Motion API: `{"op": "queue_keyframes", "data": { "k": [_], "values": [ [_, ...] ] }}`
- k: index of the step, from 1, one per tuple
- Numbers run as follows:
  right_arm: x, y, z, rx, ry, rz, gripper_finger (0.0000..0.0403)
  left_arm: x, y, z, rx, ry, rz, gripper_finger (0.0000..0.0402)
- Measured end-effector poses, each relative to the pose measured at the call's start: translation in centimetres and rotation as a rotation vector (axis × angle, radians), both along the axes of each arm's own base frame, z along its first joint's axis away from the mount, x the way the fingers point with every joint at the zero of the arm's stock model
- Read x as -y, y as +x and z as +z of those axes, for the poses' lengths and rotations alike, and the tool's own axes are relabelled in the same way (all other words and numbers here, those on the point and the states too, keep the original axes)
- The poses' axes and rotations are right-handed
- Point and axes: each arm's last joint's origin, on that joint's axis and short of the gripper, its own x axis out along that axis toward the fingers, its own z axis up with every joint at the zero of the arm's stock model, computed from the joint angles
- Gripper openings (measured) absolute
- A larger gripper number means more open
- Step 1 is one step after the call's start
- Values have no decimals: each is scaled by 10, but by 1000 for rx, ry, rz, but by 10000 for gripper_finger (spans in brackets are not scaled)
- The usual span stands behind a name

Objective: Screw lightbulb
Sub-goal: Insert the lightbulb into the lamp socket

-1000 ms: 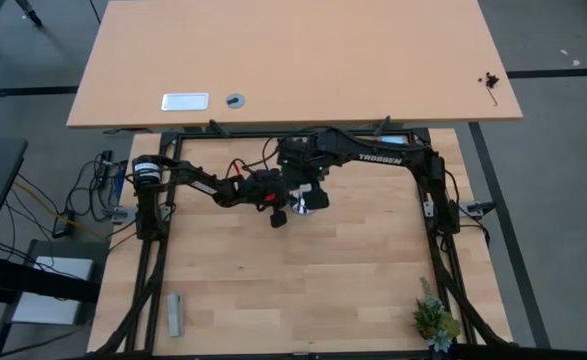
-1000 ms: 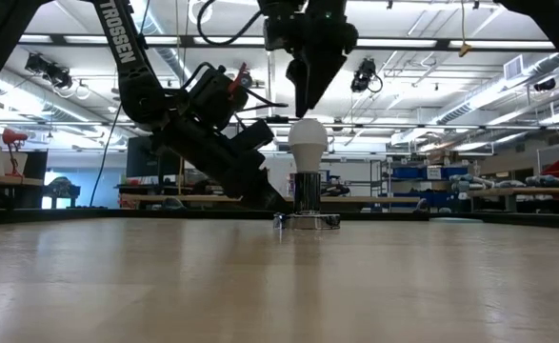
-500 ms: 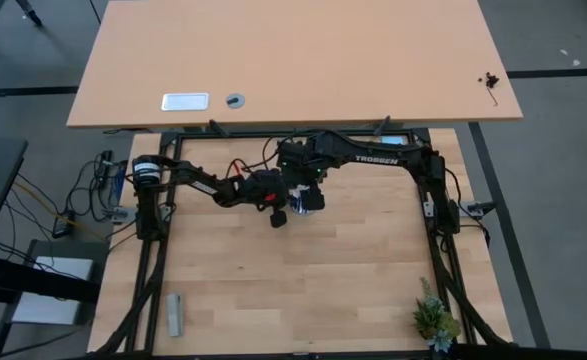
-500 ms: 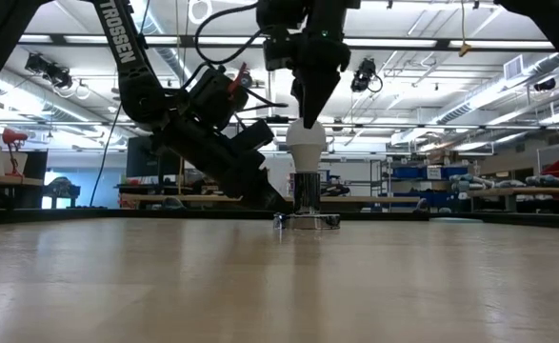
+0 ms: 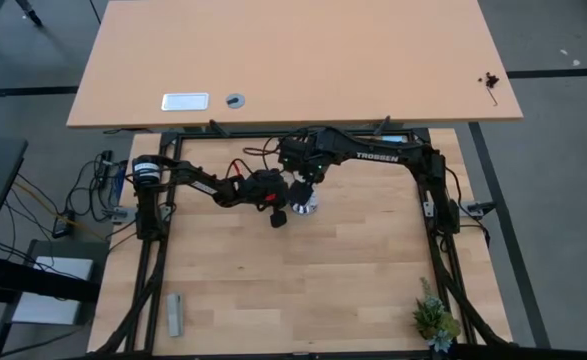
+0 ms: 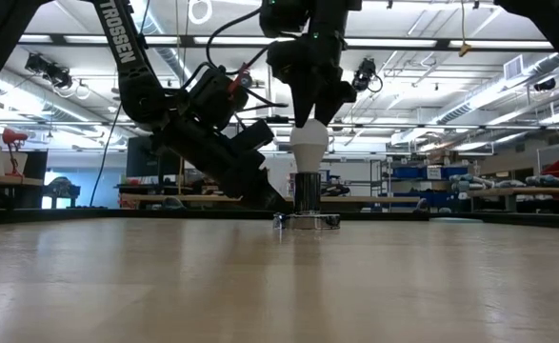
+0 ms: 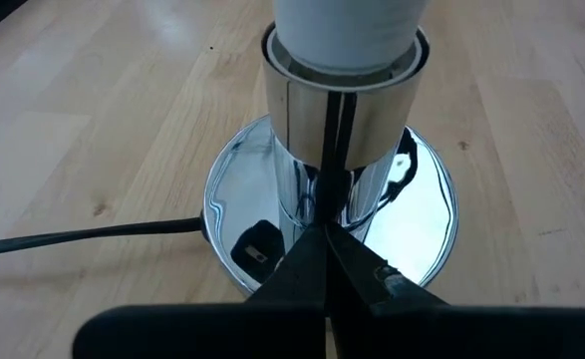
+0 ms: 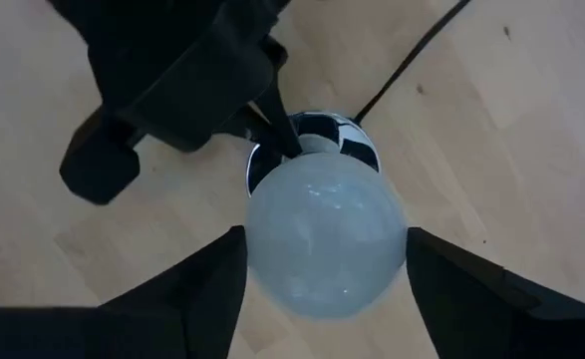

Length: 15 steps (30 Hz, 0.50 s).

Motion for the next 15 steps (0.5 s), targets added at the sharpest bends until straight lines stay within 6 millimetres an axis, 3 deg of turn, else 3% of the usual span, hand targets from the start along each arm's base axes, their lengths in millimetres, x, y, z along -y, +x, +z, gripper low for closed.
{"op": "queue_keyframes", "data": {
  "k": [9,15],
  "values": [
    [-8,-3,8,-47,-68,300,331,0,0,0,0,0,0,0],
    [-11,-2,16,-52,-161,621,345,0,0,0,0,0,0,0]
  ]
}}
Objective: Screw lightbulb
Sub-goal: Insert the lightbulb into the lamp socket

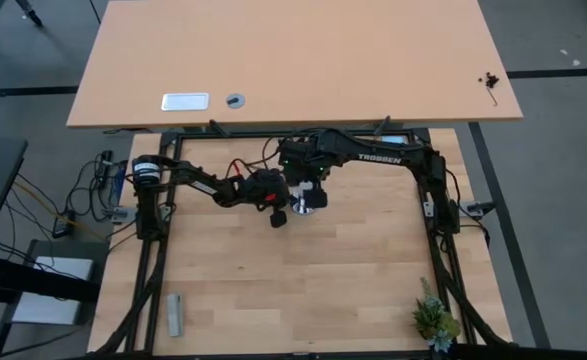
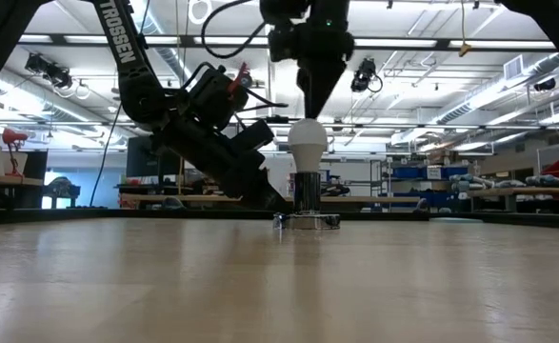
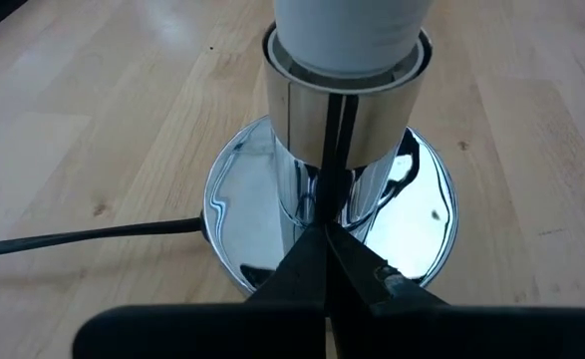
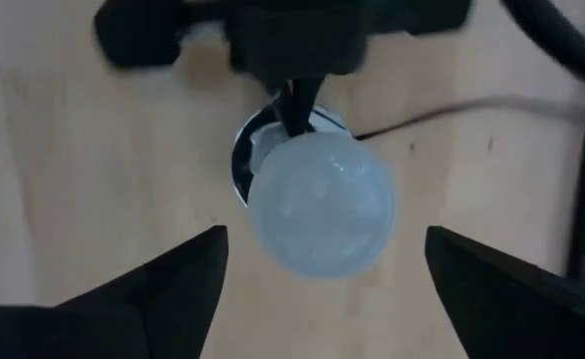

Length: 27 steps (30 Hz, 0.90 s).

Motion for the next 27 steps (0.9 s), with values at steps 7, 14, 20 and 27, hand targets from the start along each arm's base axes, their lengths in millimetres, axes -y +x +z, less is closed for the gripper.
{"op": "queue_keyframes", "data": {
  "k": [7,14,20,27],
  "values": [
    [-1,5,-8,-5,-56,215,331,0,0,0,-1,0,0,0],
    [-2,6,-20,-21,-50,202,312,0,0,0,-1,0,0,0],
    [-3,7,-20,3,-20,-15,274,0,0,0,-1,0,0,0],
    [-2,5,-21,44,72,-492,244,0,0,0,-1,-1,0,0]
  ]
}}
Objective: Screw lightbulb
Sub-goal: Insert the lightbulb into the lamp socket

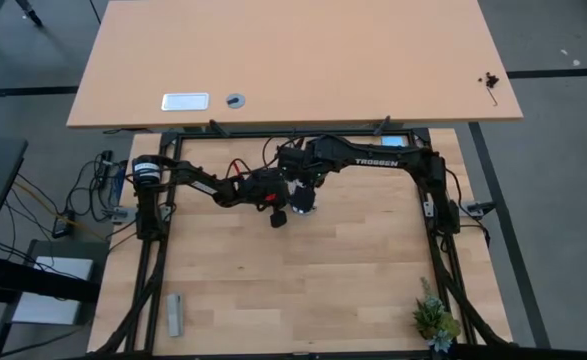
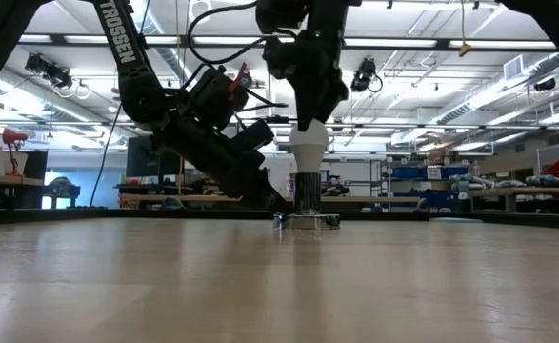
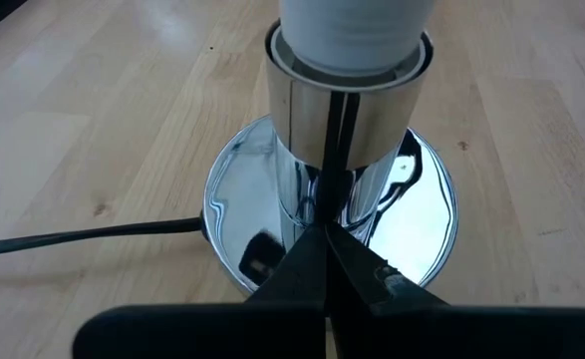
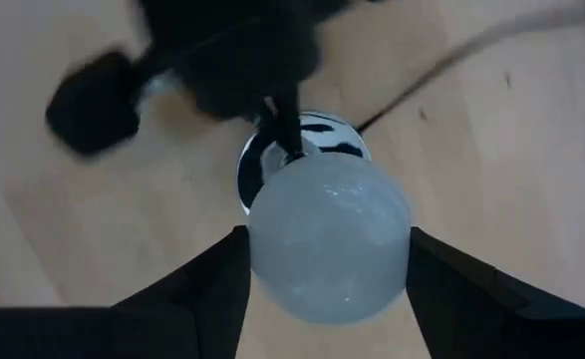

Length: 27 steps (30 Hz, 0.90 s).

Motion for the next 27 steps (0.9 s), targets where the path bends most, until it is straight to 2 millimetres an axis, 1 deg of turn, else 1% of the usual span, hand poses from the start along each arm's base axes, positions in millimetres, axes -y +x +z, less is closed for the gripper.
{"op": "queue_keyframes", "data": {
  "k": [2,4,6,9,13,16,19,21,24,27],
  "values": [
    [0,-1,-2,4,20,-83,248,0,0,0,0,-1,0,0],
    [-1,-1,-2,2,37,-75,258,0,0,0,0,-1,1,0],
    [-1,-1,-2,0,40,-14,272,0,0,0,0,-1,1,0],
    [-6,-2,5,-14,19,79,295,0,0,0,1,-2,1,0],
    [-10,-1,23,6,-18,202,323,0,0,0,0,-1,0,0],
    [-12,-1,31,20,-60,353,336,0,0,0,0,-1,1,0],
    [-14,-1,31,-5,-98,526,339,0,0,0,0,-2,1,0],
    [-14,0,29,-20,-116,611,336,0,0,0,0,-2,1,0],
    [-13,2,27,-29,-132,675,325,0,0,0,0,-2,1,0],
    [-10,5,24,-8,-150,679,311,0,0,0,-1,-2,1,0]
  ]
}}
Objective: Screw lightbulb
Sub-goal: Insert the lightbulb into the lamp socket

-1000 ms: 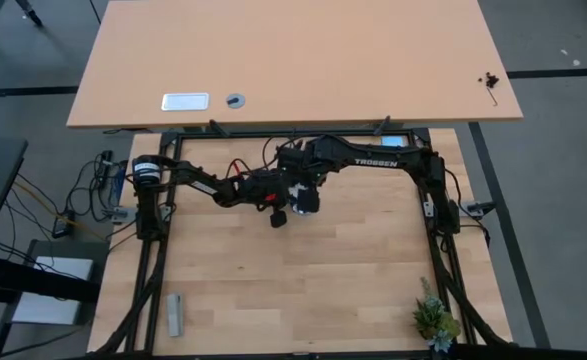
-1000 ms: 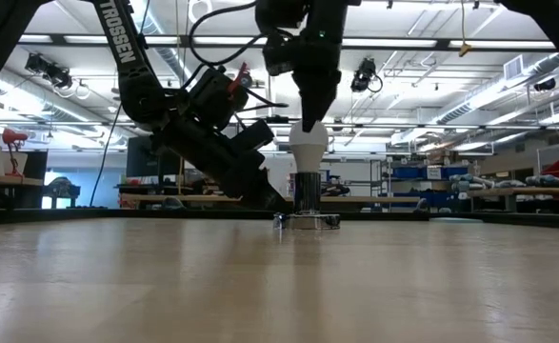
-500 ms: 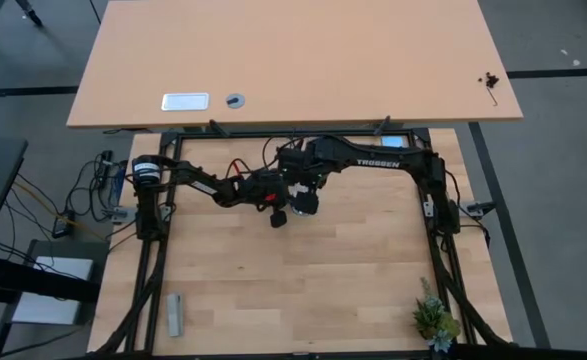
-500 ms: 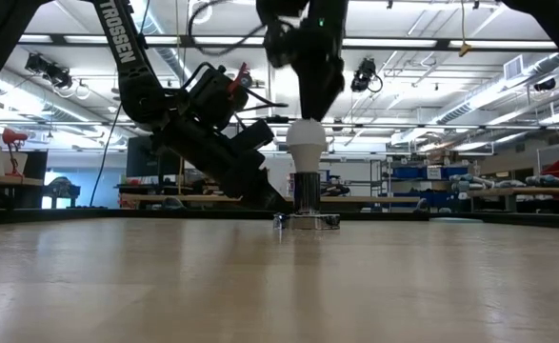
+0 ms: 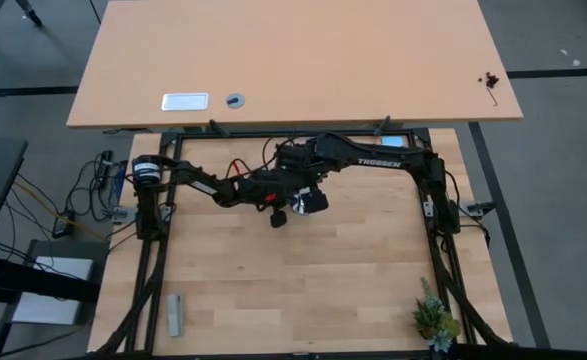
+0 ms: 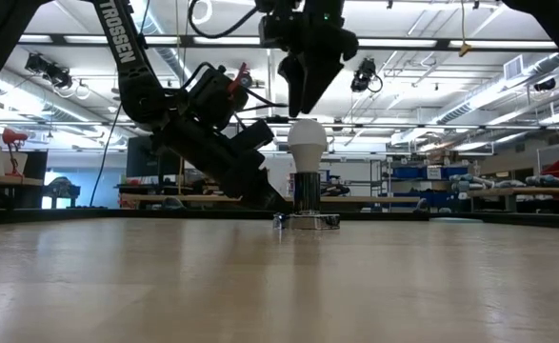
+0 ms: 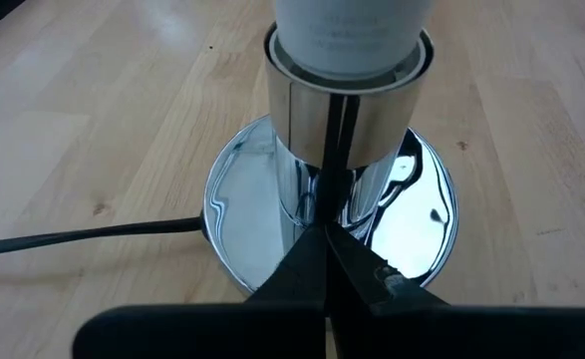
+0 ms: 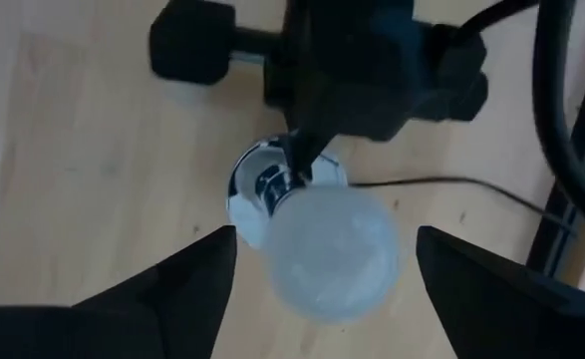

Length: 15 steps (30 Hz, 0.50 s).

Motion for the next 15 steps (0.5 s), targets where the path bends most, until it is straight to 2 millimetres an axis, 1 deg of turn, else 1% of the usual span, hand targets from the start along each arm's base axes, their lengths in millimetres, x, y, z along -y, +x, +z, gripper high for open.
{"op": "queue_keyframes", "data": {
  "k": [4,6,12,15],
  "values": [
    [4,-2,-5,-22,3,-11,292,0,0,0,0,0,0,0],
    [6,-2,-11,-35,4,-14,284,0,0,0,0,0,0,0],
    [6,-3,-19,-57,4,-24,268,0,0,0,0,0,0,0],
    [6,-4,-19,-50,18,-97,260,0,0,0,0,0,0,0]
  ]
}}
